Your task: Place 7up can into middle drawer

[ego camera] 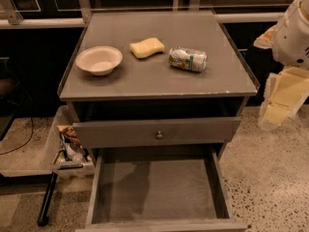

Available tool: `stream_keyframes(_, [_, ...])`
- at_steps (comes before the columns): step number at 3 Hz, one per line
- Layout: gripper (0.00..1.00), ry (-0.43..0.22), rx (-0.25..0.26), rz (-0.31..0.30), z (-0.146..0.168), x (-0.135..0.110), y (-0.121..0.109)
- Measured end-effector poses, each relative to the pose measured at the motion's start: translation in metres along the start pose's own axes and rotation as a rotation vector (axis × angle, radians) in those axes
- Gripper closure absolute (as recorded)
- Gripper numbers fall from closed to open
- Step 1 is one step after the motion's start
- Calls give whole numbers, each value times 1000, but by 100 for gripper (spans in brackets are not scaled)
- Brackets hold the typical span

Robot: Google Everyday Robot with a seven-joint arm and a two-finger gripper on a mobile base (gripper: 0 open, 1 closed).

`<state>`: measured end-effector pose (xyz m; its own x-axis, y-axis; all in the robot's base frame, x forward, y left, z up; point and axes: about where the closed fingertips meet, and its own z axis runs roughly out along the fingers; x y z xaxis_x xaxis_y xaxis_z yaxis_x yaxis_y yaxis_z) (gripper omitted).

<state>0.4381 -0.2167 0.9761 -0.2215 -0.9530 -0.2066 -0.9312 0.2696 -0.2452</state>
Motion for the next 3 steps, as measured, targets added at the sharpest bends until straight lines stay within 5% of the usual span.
stream_keyframes(2, [0,-14,3,14,1,-3,-6])
stream_keyframes(3, [0,-79,8,-2,10,-16,-21])
